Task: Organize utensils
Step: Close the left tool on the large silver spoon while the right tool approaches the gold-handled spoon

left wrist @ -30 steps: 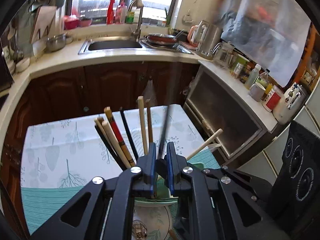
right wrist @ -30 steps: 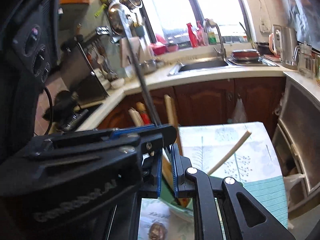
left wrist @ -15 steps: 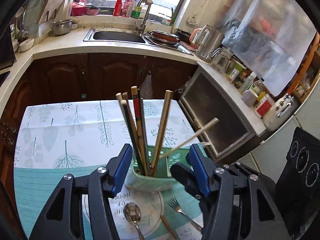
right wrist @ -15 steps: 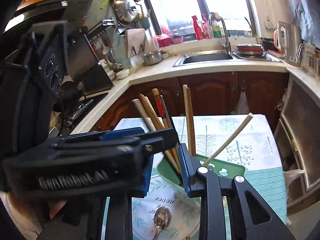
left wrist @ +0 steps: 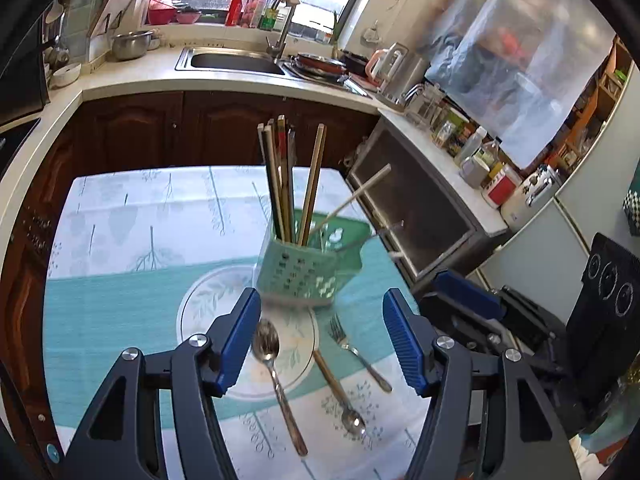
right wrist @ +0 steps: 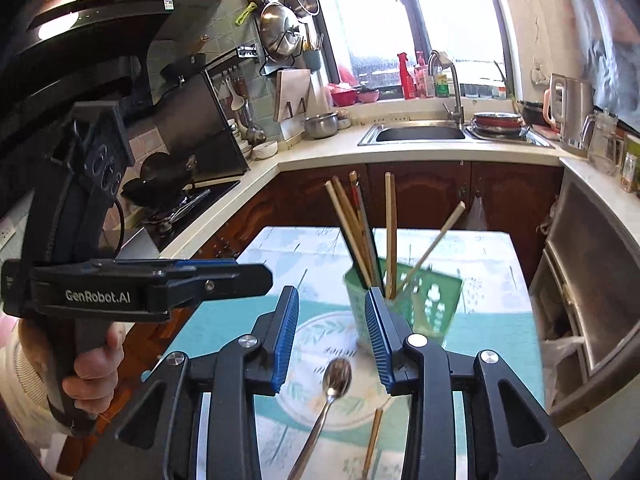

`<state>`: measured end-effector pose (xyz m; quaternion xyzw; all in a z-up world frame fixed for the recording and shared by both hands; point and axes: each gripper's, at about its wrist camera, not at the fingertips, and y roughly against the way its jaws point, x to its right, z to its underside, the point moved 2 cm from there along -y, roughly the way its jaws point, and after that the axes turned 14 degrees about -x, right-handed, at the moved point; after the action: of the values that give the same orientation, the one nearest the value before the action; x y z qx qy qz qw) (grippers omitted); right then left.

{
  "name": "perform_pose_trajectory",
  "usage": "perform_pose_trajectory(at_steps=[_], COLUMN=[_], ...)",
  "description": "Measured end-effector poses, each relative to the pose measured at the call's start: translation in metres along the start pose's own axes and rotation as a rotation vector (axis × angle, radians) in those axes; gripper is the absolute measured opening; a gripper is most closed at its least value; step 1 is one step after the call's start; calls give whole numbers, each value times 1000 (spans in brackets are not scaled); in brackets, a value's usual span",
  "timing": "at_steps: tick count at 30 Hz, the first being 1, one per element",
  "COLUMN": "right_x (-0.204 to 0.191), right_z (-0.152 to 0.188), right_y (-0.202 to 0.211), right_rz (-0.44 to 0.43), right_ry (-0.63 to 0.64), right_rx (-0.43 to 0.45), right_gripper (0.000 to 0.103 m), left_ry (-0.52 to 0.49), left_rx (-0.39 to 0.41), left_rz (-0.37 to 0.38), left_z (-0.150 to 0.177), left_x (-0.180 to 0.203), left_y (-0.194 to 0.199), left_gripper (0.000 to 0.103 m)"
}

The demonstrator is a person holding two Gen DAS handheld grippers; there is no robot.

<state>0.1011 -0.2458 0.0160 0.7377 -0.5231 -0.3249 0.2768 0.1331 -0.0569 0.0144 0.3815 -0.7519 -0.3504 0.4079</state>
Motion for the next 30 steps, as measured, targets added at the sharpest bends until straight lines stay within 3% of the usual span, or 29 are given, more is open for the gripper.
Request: perform_pose_trajectory(at_steps=[6,12,16,23,26,30], right_x=[-9,0,14,47,59,69], right_z=[48,84,106,118,123,126], right_y=[4,-27,-55,-105,-125,-141], right_rz=[11,20,24,19,10,3], right_ry=[-5,-59,-117,-199,-235,-265], right_rx=[-62,-141,-196,-286,-328,-353], right_gripper=[35,35,35,35,35,35], left_ry=[-2,-21,-33,-52,-49,-57], left_rx=[-56,-144,-207,-249,-256,-278], left_rz=[-45,-65,-56,-50,-23,9], left_z=[35,60,66,56,48,40], left_x=[-12,-34,-50,-66,-72,-76], left_y=[-19,-65,-101,-147,-163,-184], left_gripper=[68,72,72,72,67,50])
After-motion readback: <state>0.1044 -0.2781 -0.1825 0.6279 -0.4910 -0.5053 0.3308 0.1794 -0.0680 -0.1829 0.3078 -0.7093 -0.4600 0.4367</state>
